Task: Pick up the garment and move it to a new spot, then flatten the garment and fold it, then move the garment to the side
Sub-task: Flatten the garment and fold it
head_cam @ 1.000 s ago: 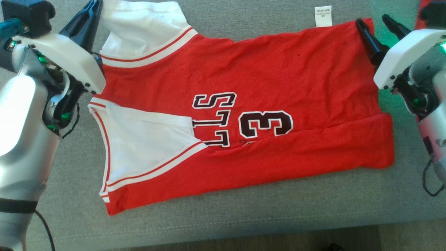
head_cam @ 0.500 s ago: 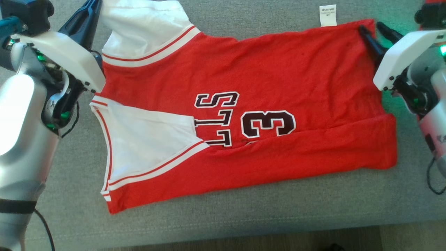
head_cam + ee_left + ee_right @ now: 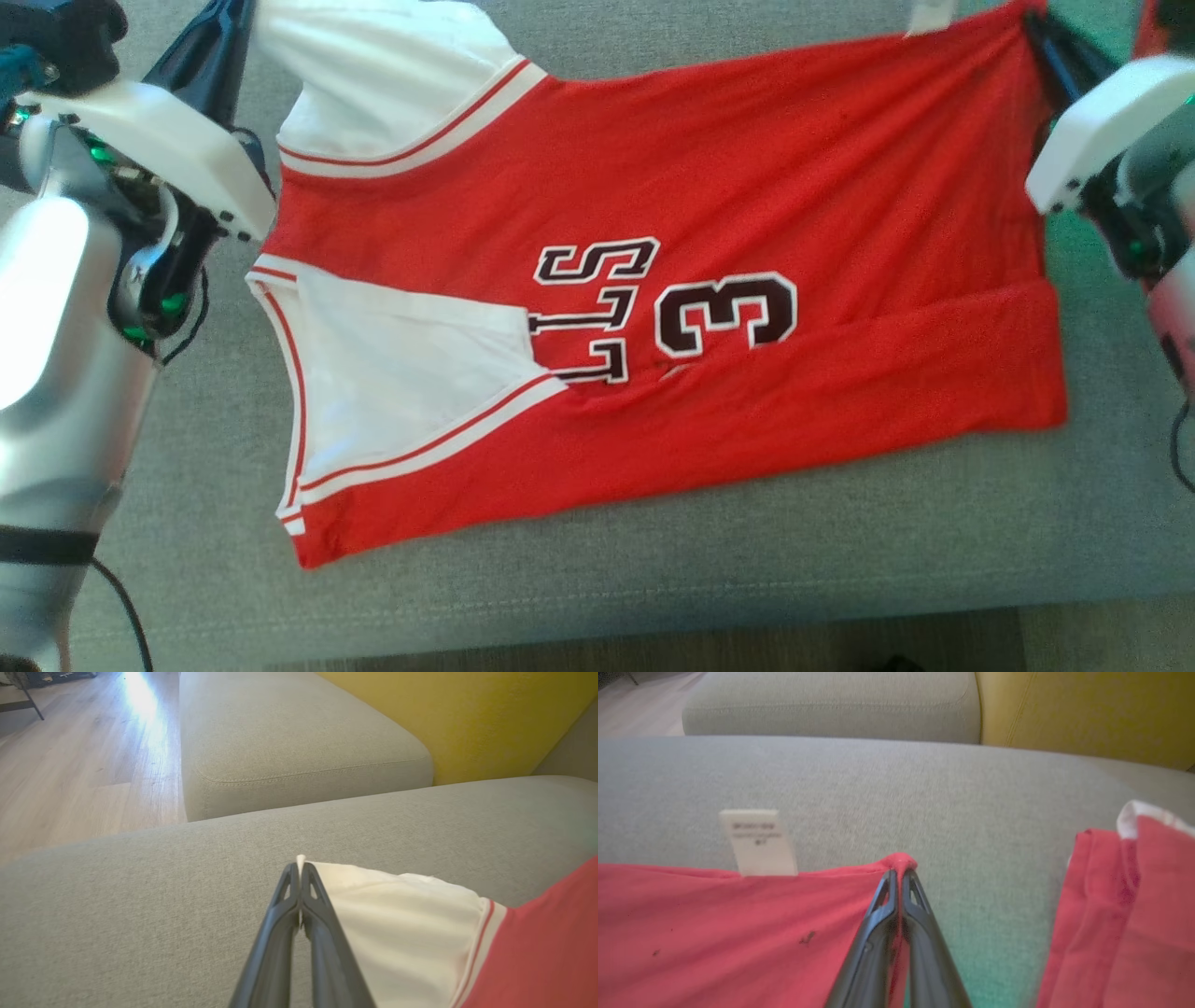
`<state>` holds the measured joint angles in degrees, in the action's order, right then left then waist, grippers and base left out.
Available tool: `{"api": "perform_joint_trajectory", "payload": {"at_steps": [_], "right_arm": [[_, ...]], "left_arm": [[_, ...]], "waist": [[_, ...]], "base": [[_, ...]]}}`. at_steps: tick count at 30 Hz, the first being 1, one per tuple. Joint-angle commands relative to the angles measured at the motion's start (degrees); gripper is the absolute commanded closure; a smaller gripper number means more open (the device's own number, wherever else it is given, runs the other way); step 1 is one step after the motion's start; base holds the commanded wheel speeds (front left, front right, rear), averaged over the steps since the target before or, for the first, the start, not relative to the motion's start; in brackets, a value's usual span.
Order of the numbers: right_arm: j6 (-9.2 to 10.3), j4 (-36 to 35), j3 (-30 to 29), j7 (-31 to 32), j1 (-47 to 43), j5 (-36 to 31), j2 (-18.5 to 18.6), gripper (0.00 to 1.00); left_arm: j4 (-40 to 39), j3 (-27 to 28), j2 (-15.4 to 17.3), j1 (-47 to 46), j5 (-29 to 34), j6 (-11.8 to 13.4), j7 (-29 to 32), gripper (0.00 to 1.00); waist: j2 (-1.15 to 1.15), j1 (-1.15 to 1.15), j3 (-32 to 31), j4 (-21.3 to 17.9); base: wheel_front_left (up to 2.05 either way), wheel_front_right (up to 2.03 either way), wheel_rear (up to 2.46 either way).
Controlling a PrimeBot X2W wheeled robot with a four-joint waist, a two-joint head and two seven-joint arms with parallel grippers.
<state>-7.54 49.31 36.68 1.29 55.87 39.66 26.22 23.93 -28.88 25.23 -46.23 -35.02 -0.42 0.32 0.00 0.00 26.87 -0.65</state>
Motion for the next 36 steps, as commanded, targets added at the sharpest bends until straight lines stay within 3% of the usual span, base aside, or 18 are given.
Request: {"api": "perform_joint_trajectory", "payload": {"at_steps": [1,12,19,26,36], "right_arm": [[0.05,-0.4,-0.2,-1.6,1.3,-0.2,0.4,1.00],[0.05,5.5,0.4,-8.6,6.4,-2.1,-1.5,1.00],[0.05,7.3,2.6,-11.5,6.4,-2.0,-2.8,1.00],[0.05,7.1,4.7,-13.9,3.2,-0.7,-1.1,1.00],[0.05,3.3,7.8,-13.6,-3.7,4.2,1.6,1.00]], "left_arm": [[-0.8,2.8,2.2,-3.5,-0.1,0.3,-0.8,1.00],[5.7,4.7,0.8,-11.0,1.2,1.4,-7.1,1.00],[8.9,2.7,0.7,-10.9,1.9,-0.9,-8.6,1.00],[7.6,0.9,2.9,-6.4,2.8,-2.4,-9.8,1.00],[-0.4,-1.4,7.4,2.1,3.2,-1.9,-6.3,1.00]], "waist": [[0.00,0.00,0.0,0.1],[0.00,0.00,0.9,-0.4],[0.00,0.00,0.6,-0.8],[0.00,0.00,-2.2,-0.4],[0.00,0.00,-7.3,0.2]], "base": [[0.00,0.00,0.00],[0.00,0.00,0.00],[0.00,0.00,0.00],[0.00,0.00,0.00],[0.00,0.00,0.00]]}}
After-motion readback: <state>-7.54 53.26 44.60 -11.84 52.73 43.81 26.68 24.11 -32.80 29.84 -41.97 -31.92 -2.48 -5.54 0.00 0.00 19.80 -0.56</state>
